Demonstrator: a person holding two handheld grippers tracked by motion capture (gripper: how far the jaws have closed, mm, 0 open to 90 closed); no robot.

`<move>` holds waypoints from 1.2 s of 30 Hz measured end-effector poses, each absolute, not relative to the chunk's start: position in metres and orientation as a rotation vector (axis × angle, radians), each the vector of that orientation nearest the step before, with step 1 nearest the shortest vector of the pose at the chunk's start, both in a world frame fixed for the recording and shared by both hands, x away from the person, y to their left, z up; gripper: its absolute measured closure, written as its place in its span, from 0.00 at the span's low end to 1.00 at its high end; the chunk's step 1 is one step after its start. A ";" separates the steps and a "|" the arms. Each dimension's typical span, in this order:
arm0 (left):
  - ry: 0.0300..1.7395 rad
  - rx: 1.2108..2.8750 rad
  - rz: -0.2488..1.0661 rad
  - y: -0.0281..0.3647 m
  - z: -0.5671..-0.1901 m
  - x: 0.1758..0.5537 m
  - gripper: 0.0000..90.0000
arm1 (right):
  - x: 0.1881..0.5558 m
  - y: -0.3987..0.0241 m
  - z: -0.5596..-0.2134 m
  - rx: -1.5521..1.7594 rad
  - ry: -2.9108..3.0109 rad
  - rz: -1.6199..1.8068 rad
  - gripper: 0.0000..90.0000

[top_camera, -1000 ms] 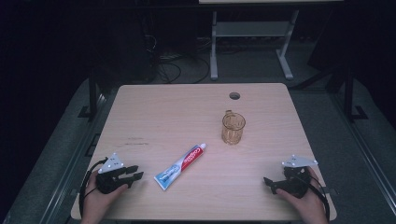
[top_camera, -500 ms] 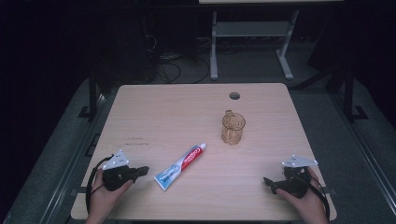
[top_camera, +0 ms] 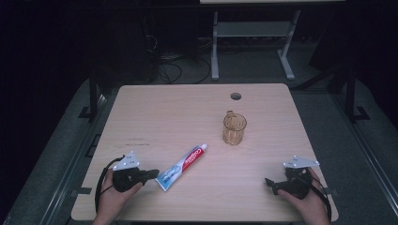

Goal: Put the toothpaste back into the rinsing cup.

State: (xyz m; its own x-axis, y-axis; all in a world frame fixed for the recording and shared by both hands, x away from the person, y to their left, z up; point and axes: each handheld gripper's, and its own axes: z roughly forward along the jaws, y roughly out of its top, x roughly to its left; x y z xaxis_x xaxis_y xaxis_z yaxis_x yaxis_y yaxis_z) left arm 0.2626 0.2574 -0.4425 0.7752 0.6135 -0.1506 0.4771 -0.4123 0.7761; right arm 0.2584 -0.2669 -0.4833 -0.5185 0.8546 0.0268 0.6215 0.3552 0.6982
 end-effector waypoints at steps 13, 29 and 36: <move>0.748 2.102 0.153 0.231 -0.446 0.265 1.00 | 0.258 -0.267 -0.483 1.298 2.282 0.949 0.00; 0.680 2.206 0.109 0.201 -0.463 0.259 1.00 | 0.258 -0.267 -0.483 1.296 2.284 0.951 0.00; 0.695 2.215 0.119 0.203 -0.464 0.260 1.00 | 0.258 -0.267 -0.483 1.295 2.285 0.951 0.00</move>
